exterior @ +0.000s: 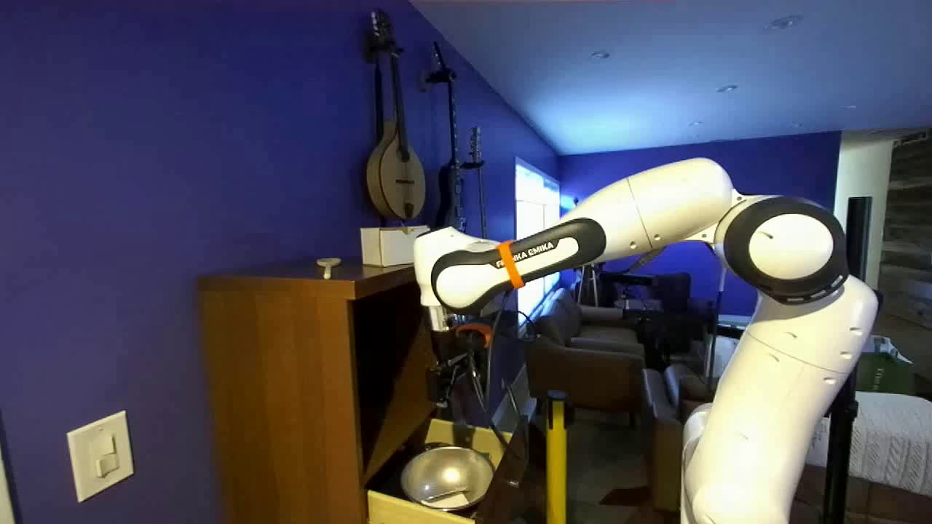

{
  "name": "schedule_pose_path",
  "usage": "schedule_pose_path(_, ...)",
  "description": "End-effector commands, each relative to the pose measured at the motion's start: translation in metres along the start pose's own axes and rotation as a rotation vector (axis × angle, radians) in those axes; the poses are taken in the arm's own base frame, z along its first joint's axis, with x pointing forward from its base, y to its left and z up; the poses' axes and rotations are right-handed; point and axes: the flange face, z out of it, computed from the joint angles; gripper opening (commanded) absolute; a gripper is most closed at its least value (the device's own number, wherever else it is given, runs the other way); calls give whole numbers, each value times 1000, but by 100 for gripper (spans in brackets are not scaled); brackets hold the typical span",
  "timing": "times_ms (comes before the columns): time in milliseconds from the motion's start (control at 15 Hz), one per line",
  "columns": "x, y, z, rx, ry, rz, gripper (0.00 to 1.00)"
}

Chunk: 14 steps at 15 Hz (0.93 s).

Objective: Put the silver bowl on the shelf

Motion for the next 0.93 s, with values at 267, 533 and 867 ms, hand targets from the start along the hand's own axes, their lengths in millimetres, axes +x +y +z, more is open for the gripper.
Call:
schedule_pose_path(267, 0, 0, -1, 0, -1, 0, 100)
schedule_pose_path(533, 6, 7, 8, 23, 6, -84, 100)
schedule_pose_path(867, 33, 59, 50, 172, 36, -287, 100)
